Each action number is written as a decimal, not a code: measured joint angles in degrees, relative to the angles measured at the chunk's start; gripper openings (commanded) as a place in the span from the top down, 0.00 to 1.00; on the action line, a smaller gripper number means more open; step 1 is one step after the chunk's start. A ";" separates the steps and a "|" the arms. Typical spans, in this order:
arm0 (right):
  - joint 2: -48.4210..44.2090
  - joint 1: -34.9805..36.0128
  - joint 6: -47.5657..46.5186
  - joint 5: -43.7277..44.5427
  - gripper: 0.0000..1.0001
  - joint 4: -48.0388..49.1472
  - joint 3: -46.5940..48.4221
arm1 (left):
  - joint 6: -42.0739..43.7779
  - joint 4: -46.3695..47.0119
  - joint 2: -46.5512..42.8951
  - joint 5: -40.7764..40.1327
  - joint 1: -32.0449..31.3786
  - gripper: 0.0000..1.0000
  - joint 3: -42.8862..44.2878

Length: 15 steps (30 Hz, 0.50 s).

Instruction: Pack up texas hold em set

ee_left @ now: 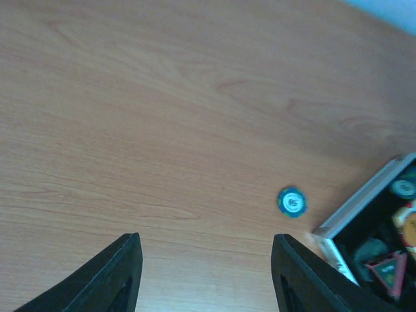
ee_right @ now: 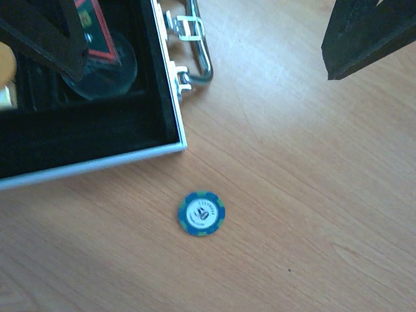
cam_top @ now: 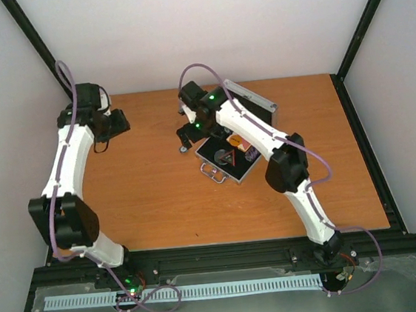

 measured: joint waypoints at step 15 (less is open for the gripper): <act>13.62 1.64 -0.42 -2.43 0.00 5.42 11.39 | -3.85 -0.46 -14.05 3.72 -0.15 0.44 -9.20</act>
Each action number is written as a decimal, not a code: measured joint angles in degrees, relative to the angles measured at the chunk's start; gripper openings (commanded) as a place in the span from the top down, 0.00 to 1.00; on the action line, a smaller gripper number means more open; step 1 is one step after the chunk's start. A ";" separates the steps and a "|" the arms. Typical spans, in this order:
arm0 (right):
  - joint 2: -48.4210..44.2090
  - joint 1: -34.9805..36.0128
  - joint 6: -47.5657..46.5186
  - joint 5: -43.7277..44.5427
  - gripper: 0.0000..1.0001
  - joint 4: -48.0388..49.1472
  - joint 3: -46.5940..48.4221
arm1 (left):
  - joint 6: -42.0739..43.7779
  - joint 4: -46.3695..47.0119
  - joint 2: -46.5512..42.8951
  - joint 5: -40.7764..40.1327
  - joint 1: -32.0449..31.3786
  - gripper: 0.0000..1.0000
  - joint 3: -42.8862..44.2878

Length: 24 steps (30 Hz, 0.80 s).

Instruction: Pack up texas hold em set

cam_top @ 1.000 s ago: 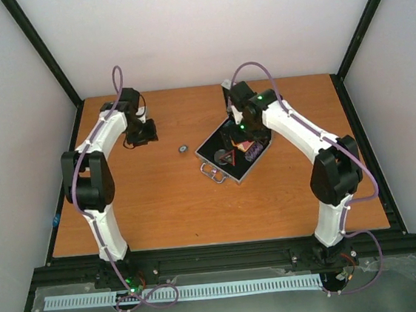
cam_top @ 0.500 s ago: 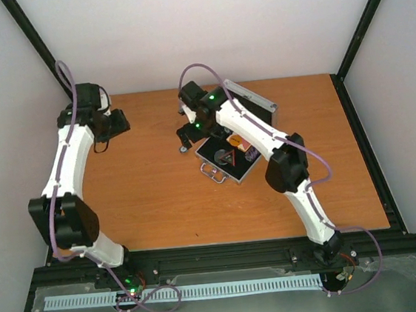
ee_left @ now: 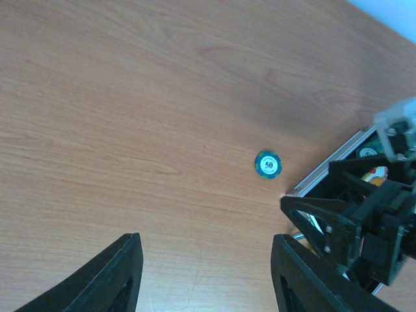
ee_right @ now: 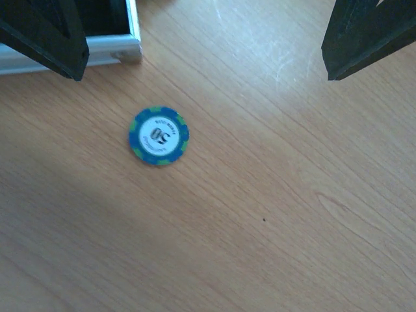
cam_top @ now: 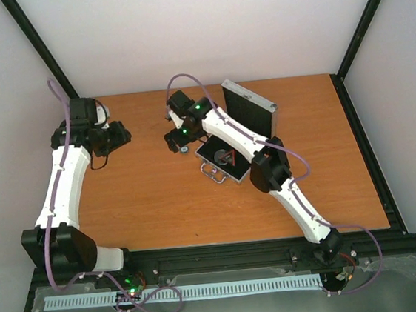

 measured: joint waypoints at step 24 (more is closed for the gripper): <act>11.34 1.36 -0.20 4.98 0.00 5.01 3.54 | -0.31 -0.35 -2.19 3.43 -0.70 0.44 -4.44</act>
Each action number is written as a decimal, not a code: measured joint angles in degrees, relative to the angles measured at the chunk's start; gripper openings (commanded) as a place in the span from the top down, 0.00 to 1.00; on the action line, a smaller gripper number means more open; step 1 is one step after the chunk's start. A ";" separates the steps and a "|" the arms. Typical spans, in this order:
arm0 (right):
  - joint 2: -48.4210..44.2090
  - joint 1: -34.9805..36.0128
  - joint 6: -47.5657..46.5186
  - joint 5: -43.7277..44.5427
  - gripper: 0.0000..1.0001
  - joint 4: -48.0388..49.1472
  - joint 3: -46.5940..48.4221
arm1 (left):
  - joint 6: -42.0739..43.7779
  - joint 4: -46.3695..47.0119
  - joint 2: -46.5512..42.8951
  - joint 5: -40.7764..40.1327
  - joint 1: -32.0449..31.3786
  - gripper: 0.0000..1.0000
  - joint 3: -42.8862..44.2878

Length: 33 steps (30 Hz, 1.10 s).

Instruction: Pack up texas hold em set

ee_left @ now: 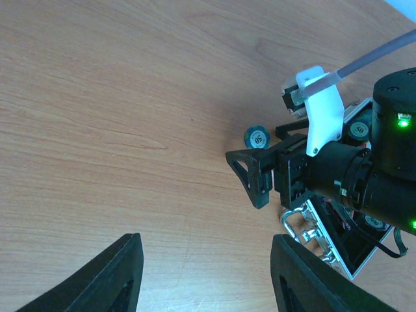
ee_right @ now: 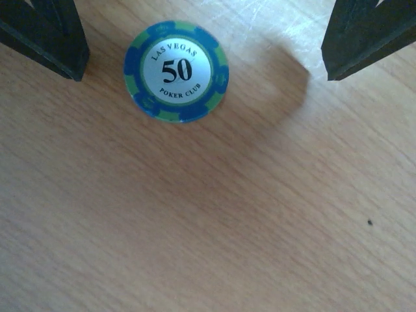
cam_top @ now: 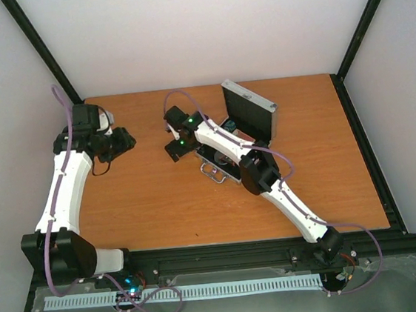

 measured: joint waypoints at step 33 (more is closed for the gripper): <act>-1.16 0.98 -0.68 4.57 0.69 0.07 -3.91 | -0.37 0.26 -3.02 2.14 -1.53 0.44 -3.98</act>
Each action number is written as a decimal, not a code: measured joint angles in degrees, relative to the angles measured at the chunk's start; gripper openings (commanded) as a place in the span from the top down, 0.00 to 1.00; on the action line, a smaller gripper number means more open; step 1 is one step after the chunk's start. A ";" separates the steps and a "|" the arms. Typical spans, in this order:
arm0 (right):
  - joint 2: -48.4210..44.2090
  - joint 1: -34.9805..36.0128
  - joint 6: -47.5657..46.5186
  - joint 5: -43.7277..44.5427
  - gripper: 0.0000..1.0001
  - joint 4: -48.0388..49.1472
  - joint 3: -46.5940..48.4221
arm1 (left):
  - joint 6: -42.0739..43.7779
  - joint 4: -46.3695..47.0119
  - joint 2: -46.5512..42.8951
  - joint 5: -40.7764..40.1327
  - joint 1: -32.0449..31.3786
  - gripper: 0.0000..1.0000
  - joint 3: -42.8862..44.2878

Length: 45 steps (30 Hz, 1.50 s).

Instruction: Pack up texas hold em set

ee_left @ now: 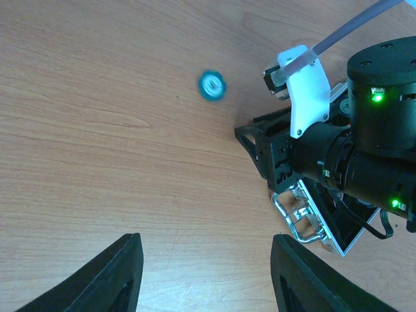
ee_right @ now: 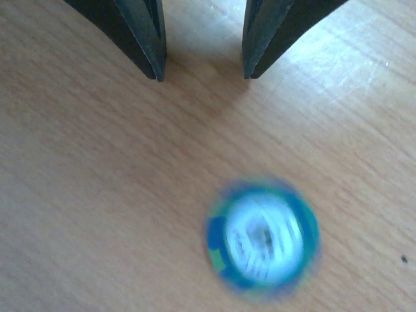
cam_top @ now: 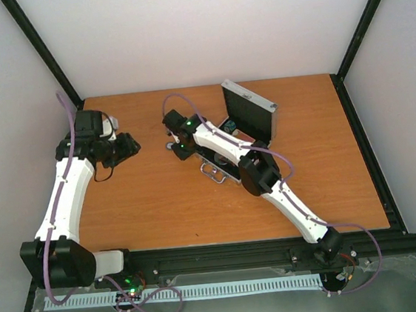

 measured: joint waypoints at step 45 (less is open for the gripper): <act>-48.52 1.66 1.31 19.15 0.00 -10.21 -19.56 | 11.26 -3.10 50.47 -11.17 -5.92 0.15 32.83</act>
